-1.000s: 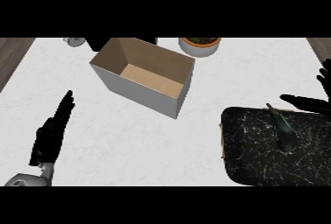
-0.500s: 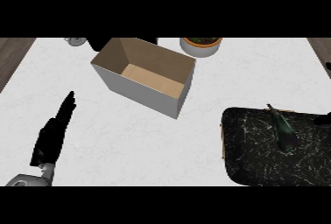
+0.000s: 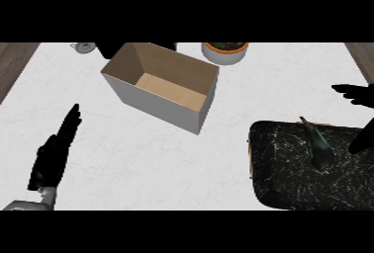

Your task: Pick the eggplant from the tray and place it in the cardboard box

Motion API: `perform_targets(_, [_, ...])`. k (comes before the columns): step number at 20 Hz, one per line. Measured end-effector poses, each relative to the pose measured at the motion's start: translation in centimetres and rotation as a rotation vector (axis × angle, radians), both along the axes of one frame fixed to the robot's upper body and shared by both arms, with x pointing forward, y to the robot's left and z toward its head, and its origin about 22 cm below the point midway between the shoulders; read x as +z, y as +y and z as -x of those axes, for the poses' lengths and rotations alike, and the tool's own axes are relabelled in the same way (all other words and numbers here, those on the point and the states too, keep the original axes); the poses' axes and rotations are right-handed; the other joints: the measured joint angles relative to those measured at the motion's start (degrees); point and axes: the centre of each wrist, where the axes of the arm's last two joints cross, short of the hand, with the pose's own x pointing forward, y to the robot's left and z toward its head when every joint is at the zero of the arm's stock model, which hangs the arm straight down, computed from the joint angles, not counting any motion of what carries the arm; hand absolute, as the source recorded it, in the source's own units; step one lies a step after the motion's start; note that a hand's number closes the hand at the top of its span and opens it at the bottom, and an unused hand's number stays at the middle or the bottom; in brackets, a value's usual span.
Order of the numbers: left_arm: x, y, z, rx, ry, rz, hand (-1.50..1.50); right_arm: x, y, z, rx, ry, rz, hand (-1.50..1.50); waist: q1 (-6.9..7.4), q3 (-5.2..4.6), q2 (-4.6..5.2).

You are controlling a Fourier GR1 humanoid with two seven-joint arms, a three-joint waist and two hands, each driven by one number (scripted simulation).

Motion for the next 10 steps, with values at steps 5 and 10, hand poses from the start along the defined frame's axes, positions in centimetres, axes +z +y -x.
perform_targets(5, [0.0, -0.3, 0.2, 0.009, 0.003, 0.003, 0.0, -1.1, 2.9, 0.1, 0.0, 0.062, 0.045, -1.5, -0.54, 0.02, -0.07])
perform_targets(10, [-0.1, -0.5, 0.3, 0.013, 0.003, -0.001, 0.0, -2.1, 3.4, 0.1, -0.012, 0.095, 0.081, -1.5, -0.56, 0.03, -0.03])
